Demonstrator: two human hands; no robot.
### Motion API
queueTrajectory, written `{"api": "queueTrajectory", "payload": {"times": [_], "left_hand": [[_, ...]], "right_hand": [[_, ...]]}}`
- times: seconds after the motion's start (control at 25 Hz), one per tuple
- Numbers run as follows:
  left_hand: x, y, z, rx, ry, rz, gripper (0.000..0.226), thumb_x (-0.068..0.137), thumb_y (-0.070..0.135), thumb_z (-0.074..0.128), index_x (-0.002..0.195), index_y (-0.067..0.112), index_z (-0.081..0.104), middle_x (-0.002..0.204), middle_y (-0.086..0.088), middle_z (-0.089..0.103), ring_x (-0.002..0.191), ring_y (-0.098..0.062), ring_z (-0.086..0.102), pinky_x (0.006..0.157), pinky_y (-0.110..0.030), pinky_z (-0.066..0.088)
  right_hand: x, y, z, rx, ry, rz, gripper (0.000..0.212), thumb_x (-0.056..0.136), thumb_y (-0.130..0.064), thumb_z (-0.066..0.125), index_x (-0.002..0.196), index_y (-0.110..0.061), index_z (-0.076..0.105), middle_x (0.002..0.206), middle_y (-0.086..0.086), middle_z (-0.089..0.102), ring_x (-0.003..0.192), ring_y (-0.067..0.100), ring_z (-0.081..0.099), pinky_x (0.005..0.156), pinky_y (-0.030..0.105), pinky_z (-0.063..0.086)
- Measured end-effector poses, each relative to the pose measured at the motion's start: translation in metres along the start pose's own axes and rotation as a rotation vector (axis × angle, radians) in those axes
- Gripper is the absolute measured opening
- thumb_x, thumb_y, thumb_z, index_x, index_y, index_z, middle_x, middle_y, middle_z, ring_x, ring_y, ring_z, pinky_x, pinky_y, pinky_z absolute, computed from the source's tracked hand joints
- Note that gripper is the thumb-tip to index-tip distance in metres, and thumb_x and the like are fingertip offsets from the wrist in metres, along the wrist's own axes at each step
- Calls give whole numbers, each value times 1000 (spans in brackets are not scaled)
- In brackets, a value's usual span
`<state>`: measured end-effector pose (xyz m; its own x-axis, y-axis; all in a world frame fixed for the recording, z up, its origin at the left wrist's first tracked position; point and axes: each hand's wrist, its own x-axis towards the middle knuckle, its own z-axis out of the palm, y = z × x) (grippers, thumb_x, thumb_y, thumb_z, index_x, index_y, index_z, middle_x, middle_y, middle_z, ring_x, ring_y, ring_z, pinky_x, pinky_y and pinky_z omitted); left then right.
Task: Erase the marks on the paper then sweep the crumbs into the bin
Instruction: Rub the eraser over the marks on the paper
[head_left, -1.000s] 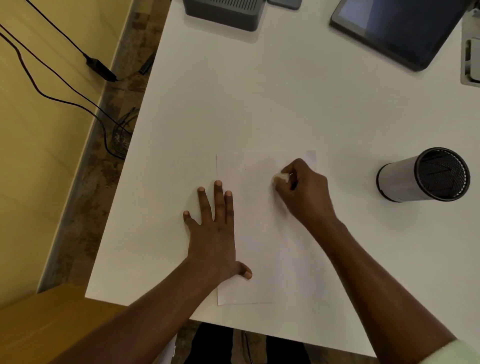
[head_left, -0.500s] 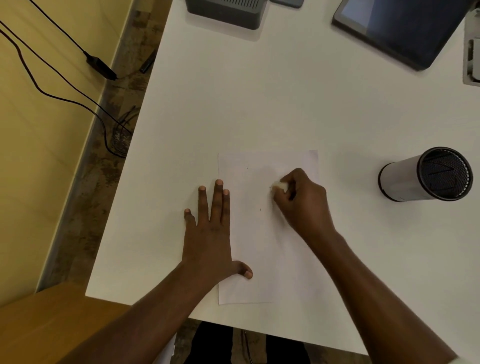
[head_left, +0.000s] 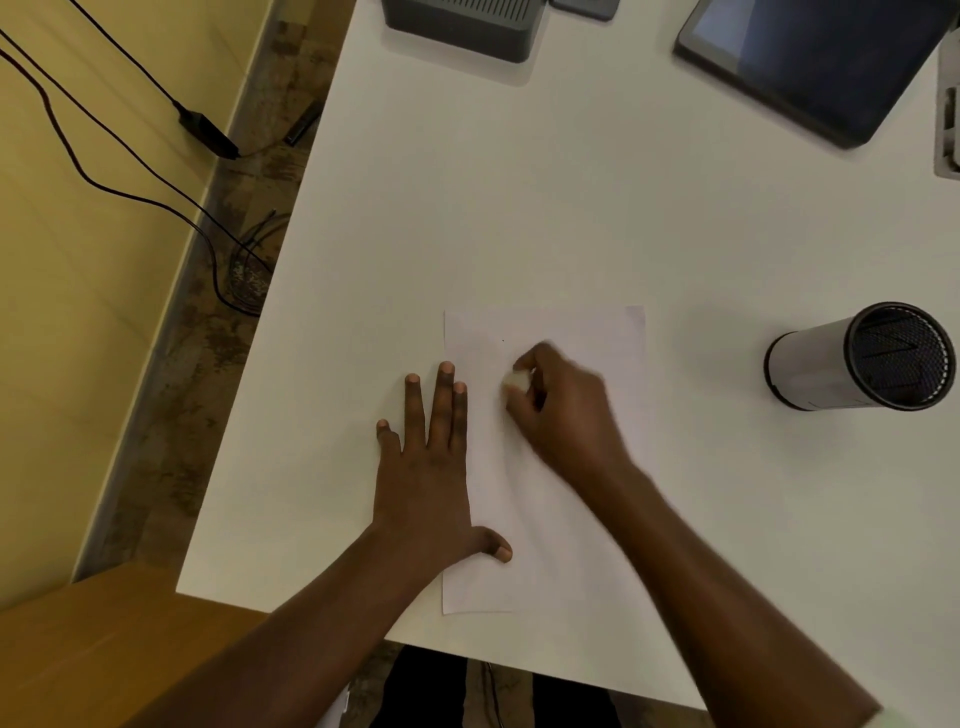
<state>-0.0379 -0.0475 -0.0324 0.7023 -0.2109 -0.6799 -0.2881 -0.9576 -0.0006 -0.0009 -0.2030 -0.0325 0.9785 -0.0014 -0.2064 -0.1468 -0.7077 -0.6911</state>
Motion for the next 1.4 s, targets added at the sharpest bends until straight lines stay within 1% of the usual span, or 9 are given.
{"api": "queueTrajectory", "payload": {"times": [0.12,0.28,0.36,0.52,0.76,0.8,0.96,1.2,1.4], "left_hand": [[1,0,1,17,4,2,165,52,98,57,144,7,-45,149,-17,-55,145,-46,-38,124,-64,8],[2,1,0,19,-7,-7,167,50,98,59,144,7,-44,150,-17,-55,145,-46,-38,123,-64,7],[1,0,0,18,-10,-5,167,50,97,60,145,7,-43,150,-17,-54,145,-47,-37,123,-65,8],[1,0,1,21,3,8,164,52,98,57,146,7,-41,150,-17,-55,145,-47,-36,123,-64,12],[2,1,-1,48,-15,-4,168,49,99,57,144,3,-43,148,-20,-55,144,-49,-37,122,-65,10],[1,1,-1,48,-11,-2,168,49,99,57,144,3,-43,149,-20,-55,145,-49,-37,122,-65,11],[1,-1,1,31,-1,9,166,50,99,57,146,5,-42,150,-18,-54,146,-48,-35,122,-64,12],[1,0,-1,46,-12,4,169,48,99,56,143,3,-44,149,-20,-55,145,-48,-37,122,-65,10],[2,0,0,48,-7,10,168,49,100,55,143,3,-44,149,-19,-55,145,-48,-36,122,-64,11]], "right_hand": [[-28,-11,17,-2,-110,-93,11,96,-19,60,106,-13,60,81,-4,59,68,12,54,62,24,43],[23,-5,5,-40,42,-41,13,96,-19,62,104,-9,61,81,-2,60,68,12,55,61,23,40],[21,-3,4,1,55,-15,13,95,-19,63,103,-9,60,80,-1,60,67,14,56,62,25,41],[-48,-12,17,0,-131,-24,14,94,-25,64,100,-15,57,78,0,62,67,17,60,63,33,51],[9,18,-13,-7,119,106,17,92,-26,67,97,-13,57,73,-1,60,63,16,57,60,27,42],[3,16,-10,9,114,104,17,92,-26,67,98,-13,57,72,-3,59,62,13,56,59,25,42],[-54,-2,16,53,-102,8,17,92,-28,68,98,-17,56,71,-8,58,61,8,55,59,22,46],[6,31,-26,46,145,192,20,90,-28,68,93,-13,56,65,-7,55,59,11,52,58,28,42],[-43,9,2,1,-39,84,20,91,-28,67,99,-13,57,68,-5,56,62,17,55,60,29,41]]}}
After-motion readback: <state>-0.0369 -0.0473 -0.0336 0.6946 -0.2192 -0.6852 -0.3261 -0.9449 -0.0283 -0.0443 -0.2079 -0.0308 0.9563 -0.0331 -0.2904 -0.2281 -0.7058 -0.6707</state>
